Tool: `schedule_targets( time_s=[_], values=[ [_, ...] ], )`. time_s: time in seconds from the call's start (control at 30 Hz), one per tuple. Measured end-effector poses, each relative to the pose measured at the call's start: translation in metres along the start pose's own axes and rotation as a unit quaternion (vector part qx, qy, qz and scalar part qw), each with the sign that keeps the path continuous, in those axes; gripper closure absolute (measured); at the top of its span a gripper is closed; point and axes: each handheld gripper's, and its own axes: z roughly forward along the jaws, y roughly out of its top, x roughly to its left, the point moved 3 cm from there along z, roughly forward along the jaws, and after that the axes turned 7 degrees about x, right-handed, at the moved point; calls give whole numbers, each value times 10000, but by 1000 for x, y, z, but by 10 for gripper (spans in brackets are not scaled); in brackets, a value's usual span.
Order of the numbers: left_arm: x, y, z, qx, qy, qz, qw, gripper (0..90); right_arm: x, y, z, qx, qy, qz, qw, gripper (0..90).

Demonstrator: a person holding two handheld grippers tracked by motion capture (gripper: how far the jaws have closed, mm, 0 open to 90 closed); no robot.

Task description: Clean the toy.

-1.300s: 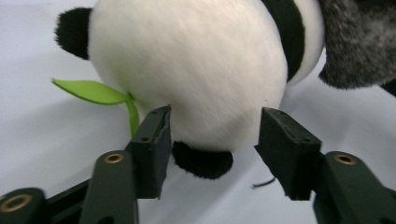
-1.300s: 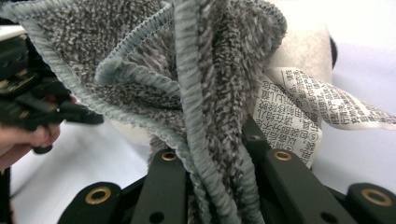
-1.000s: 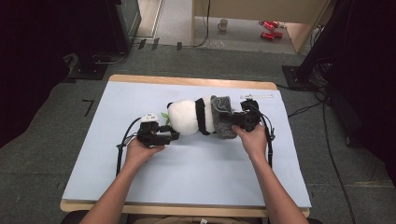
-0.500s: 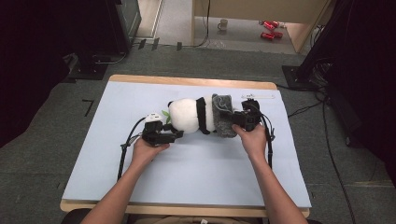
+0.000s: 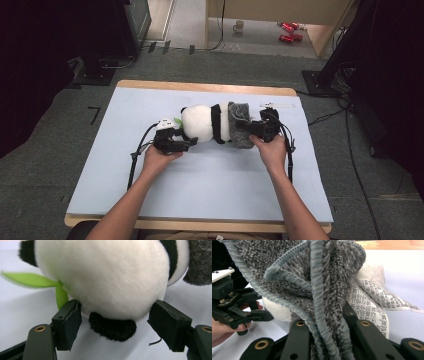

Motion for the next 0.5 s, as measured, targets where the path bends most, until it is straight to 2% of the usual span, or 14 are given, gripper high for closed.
schedule_targets(
  time_s=[0.07,0.17,0.23,0.33,0.5],
  values=[
    [1,1,1,58,71,-26,10000,328,0,0,0,0,-6,4,10000,750],
    [-1,4,0,220,146,-90,9996,499,1,0,0,16,3,7,10000,752],
    [-3,7,-1,379,155,-159,9990,581,3,1,-1,23,23,4,10000,754],
    [-5,11,-5,473,18,-345,9983,616,10,3,-5,78,233,142,9996,758],
    [-11,14,-11,632,-239,-497,9965,672,37,9,-7,53,501,-171,9986,759]
  ],
)
